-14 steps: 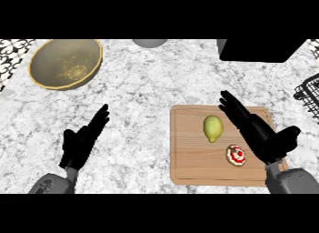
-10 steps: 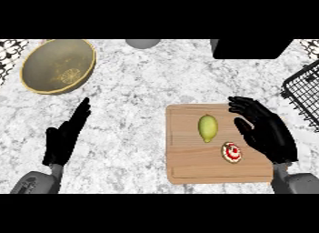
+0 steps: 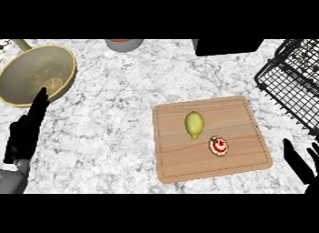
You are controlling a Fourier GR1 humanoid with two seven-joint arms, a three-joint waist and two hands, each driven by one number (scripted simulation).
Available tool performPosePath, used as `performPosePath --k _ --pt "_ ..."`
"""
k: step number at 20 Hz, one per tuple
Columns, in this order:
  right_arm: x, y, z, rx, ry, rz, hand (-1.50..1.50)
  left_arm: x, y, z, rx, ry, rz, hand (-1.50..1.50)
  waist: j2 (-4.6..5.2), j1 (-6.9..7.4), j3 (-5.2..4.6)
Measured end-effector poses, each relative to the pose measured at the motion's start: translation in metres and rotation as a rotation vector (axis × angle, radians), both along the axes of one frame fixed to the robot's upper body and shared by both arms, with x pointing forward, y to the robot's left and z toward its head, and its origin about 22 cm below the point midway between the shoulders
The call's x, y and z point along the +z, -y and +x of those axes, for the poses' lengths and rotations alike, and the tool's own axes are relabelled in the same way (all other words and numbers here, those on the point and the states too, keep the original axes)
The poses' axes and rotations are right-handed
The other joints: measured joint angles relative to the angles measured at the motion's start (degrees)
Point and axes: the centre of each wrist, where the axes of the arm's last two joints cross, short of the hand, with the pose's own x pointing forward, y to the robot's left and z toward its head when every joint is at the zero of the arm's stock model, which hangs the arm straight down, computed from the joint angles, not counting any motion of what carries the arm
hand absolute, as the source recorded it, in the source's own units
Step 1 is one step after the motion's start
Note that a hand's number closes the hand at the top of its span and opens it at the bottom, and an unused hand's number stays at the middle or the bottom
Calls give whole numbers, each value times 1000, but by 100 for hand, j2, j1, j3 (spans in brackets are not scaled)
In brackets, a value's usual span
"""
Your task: Pick the cupcake from the cutting board and place it in the tiered basket
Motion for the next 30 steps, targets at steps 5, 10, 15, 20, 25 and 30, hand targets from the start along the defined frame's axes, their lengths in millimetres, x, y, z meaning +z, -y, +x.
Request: performPosePath --k 5,10,15,20,25,30 --pt "-5 -31 -43 -161 -95 -63 -150 13 1 6 -6 32 32 0 66 257 -21" --pt "-5 -47 -82 -48 -284 -68 -150 23 11 11 -44 56 42 0 158 539 -39" --pt "17 -46 -100 58 -444 -52 -150 30 23 16 -74 70 42 0 221 723 -47" --pt "54 -39 -89 88 -541 -30 -150 32 28 21 -92 70 40 0 256 840 -50" --pt "86 -42 -66 123 -628 2 -150 37 36 23 -107 70 39 0 229 896 -30" --pt "100 -53 -46 167 -684 8 -150 35 37 22 -106 64 39 0 211 913 -21"
